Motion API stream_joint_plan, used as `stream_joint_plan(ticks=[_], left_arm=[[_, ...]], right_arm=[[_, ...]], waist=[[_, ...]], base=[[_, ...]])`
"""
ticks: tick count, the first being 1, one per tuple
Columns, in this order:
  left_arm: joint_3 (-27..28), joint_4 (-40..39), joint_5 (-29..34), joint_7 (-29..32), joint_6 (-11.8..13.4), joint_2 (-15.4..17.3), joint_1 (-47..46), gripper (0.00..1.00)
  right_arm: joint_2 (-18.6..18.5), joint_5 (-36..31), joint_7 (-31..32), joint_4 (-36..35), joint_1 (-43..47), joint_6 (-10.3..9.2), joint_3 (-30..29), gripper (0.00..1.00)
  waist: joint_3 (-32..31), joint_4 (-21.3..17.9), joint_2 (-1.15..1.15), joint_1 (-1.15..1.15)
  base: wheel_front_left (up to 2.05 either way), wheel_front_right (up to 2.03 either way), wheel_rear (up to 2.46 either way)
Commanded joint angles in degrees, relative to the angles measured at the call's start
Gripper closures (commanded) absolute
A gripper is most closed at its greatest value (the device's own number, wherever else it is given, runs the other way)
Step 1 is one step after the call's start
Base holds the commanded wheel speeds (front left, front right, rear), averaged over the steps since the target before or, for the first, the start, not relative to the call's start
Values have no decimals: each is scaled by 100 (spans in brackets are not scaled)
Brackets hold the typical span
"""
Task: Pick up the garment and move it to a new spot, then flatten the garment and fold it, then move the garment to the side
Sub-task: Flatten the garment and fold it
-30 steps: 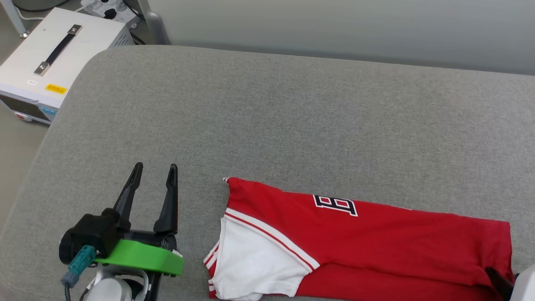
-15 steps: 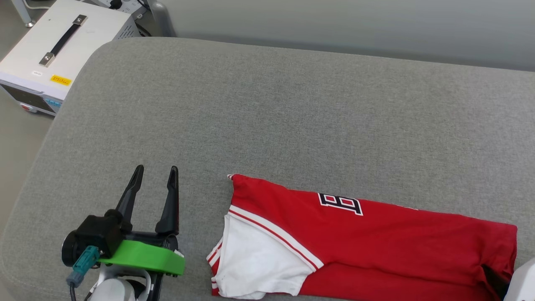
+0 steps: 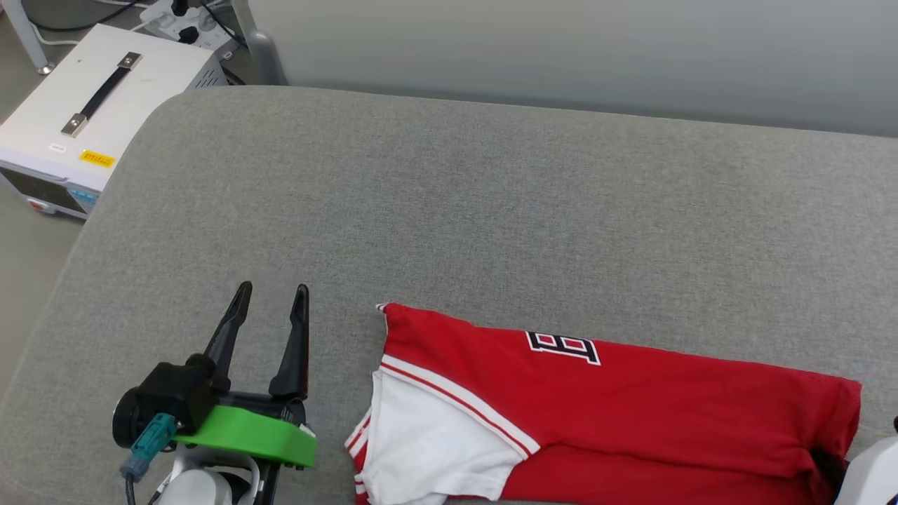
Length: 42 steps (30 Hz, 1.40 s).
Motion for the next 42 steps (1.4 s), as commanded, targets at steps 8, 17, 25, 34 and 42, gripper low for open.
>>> stream_joint_plan(ticks=[8,17,25,34,42], left_arm=[[-58,25,-42,-32,-17,26,80,0],[-84,69,-66,-32,-17,2,172,0],[-132,122,-88,-33,-17,-8,311,0],[-210,173,-140,-33,-17,42,363,0],[-255,213,-158,-33,-17,80,368,0]], right_arm=[[-455,-627,-373,273,-180,-13,-826,100],[-230,-710,-133,-84,-48,-13,-1029,100],[141,-470,259,-881,355,-13,-610,100],[681,4,776,-1821,490,-13,-41,100],[1170,168,921,-2104,208,-13,956,100]], waist=[[-143,-144,0,0],[-317,-164,0,0],[-561,-148,0,0],[-715,-51,0,0],[-747,50,0,0]], base=[[0,0,0],[0,0,0],[0,0,0],[0,0,0],[0,0,0]])
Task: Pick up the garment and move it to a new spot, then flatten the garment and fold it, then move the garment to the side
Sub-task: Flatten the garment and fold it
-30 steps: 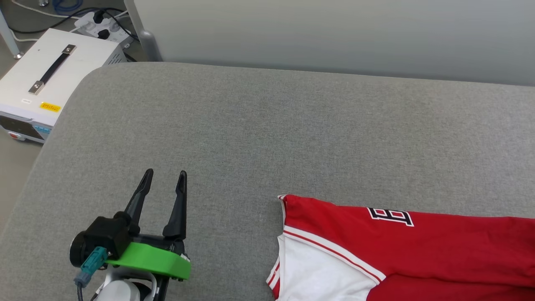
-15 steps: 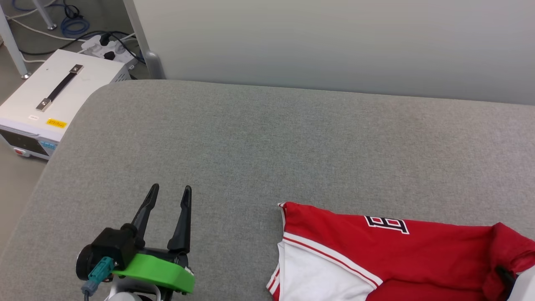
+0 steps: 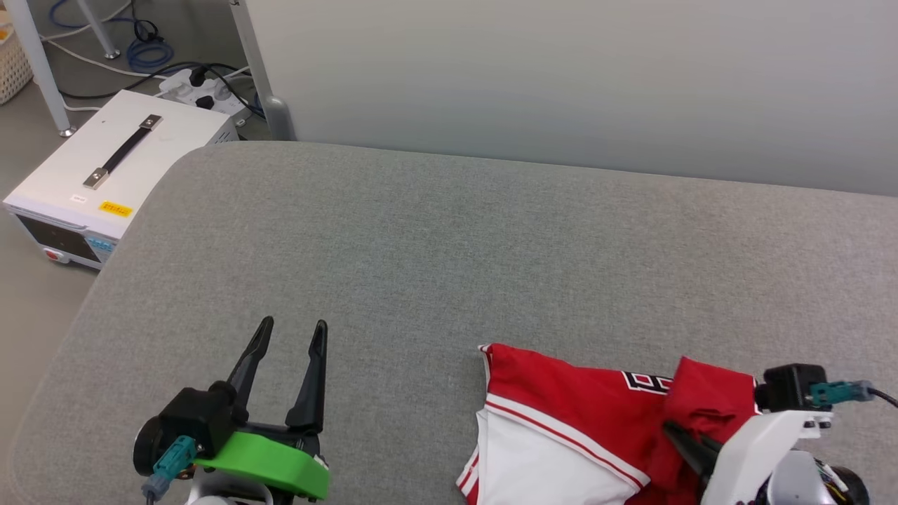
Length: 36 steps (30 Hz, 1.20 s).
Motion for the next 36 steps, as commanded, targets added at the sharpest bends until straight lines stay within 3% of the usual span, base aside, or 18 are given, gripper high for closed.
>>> stream_joint_plan(ticks=[1,21,22,23,24,36], left_arm=[[-14,35,-51,-33,-16,51,80,0],[-146,114,-84,-33,-16,112,-32,0],[-144,114,-84,-33,-16,112,-39,0],[-140,113,-84,-33,-16,110,-48,0],[-137,112,-84,-33,-16,109,-55,0],[-100,146,-64,-33,-16,77,-71,0]], right_arm=[[65,38,-18,43,-178,-4,161,100],[201,96,-1110,1918,-1102,-4,1856,100],[201,34,-1143,2011,-1157,-4,1893,87],[201,-87,-1212,2109,-1232,-4,1943,33],[201,-161,-1266,2193,-1280,-4,1972,0],[201,-230,-1539,2295,-1660,-4,2986,0]], waist=[[-14,40,0,0],[24,486,0,0],[36,493,0,0],[51,501,0,0],[62,507,0,0],[30,459,0,0]], base=[[0,0,0],[0,0,0],[0,0,0],[0,0,0],[0,0,0],[0,0,0]])
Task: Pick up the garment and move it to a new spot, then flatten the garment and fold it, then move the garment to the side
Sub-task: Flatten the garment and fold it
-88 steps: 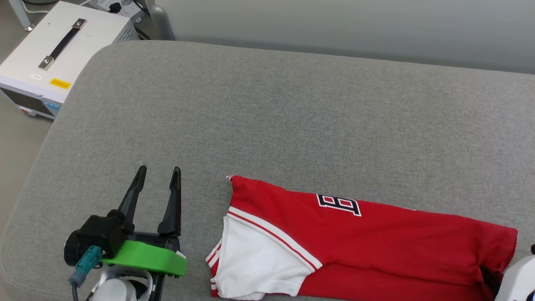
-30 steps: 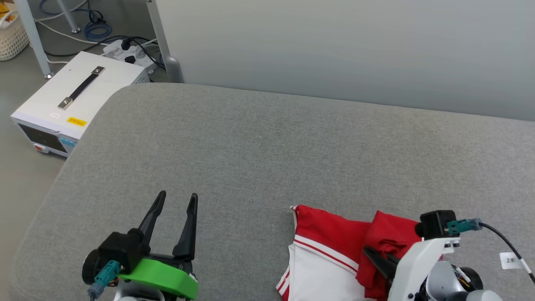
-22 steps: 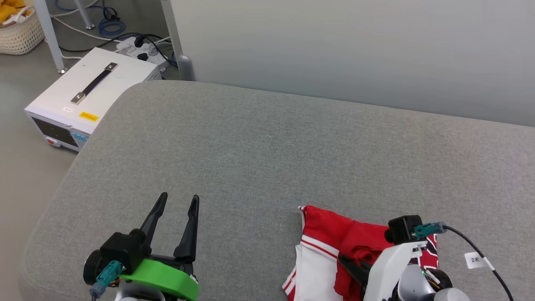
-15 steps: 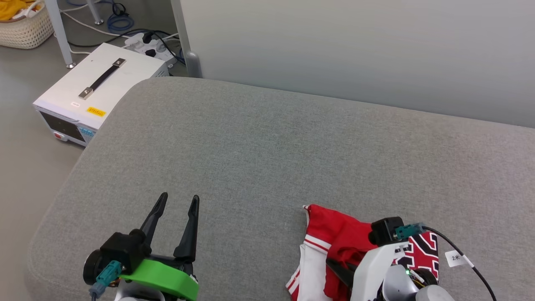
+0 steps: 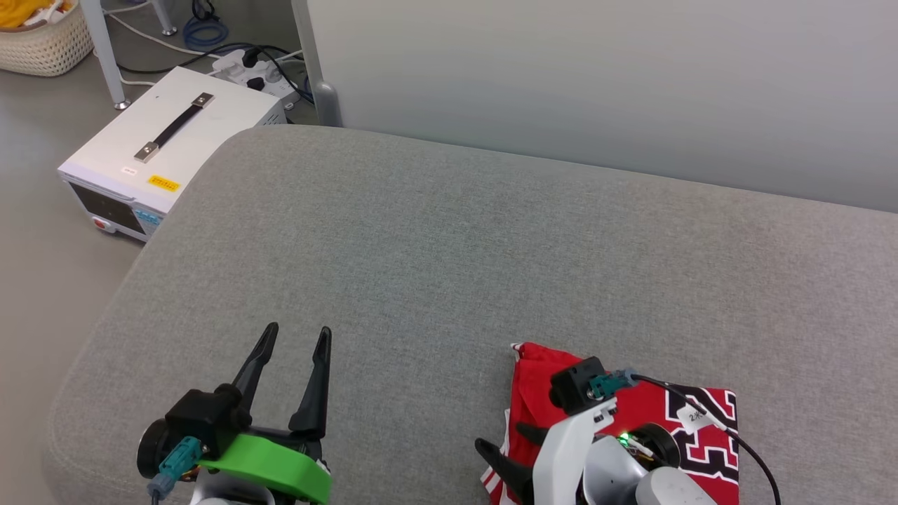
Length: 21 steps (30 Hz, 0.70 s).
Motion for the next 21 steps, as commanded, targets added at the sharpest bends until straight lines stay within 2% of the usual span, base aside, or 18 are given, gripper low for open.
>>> stream_joint_plan(ticks=[1,5,9,15,21], left_arm=[[12,5,-16,-33,-16,-12,-54,0],[22,-9,-9,-33,-16,-17,-29,0],[22,-38,1,-33,-16,-33,-5,0],[29,-99,8,-33,-16,-72,35,0],[-46,-144,-23,-33,-16,-119,26,0]], right_arm=[[-22,-9,-21,-57,-96,-4,46,0],[-22,-48,-23,-200,-133,-4,22,0],[-161,-486,-208,-419,-282,-4,-132,0],[-866,-973,-659,-687,-501,-4,-527,0],[-1685,-1409,-1527,-863,-502,-4,-1163,0]], waist=[[-37,-32,0,0],[-107,-108,0,0],[-162,-203,0,0],[-209,-390,0,0],[-189,-530,0,0]], base=[[0,0,0],[0,0,0],[0,0,0],[0,0,0],[0,0,0]])
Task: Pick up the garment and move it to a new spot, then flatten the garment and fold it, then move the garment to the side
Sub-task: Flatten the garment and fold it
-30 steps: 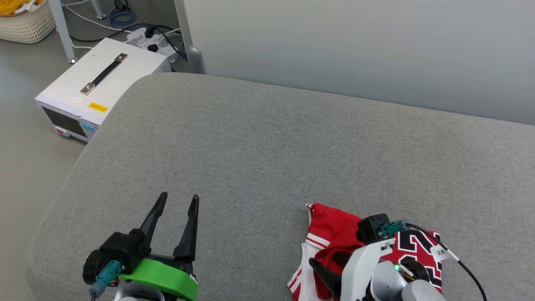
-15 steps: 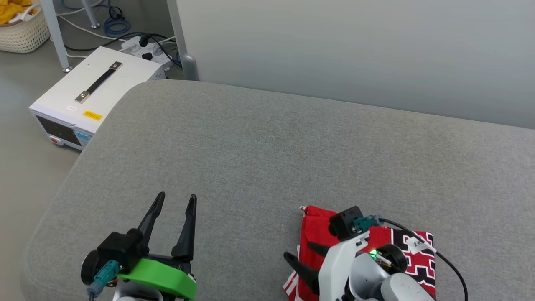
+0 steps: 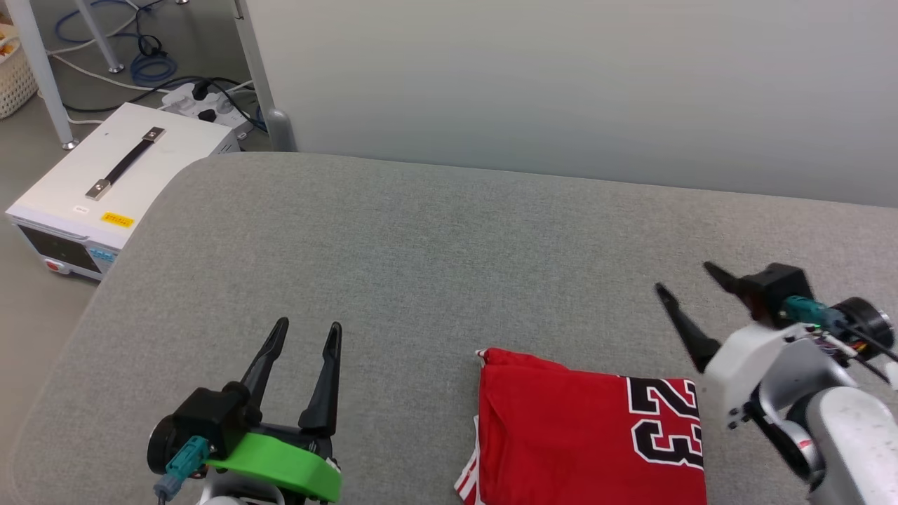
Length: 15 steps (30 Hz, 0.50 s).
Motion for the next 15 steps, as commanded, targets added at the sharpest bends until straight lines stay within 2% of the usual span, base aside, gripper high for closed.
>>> stream_joint_plan(ticks=[1,5,8,15], left_arm=[[-14,-28,-28,-33,-16,-19,24,0],[-24,-67,-30,-33,-16,-19,35,0],[-21,-94,-42,-33,-16,-24,39,0],[-73,-105,-63,-33,-16,-42,34,0]], right_arm=[[-150,-120,-208,-48,52,-4,-212,0],[-288,-178,-598,-230,366,-4,-865,0],[-244,-227,-815,-480,659,-4,-1308,0],[227,-287,-1272,-1098,1398,-4,-2002,0]], waist=[[24,-67,0,0],[79,-149,0,0],[128,-201,0,0],[211,-266,0,0]], base=[[0,0,0],[0,0,0],[0,0,0],[0,0,0]])
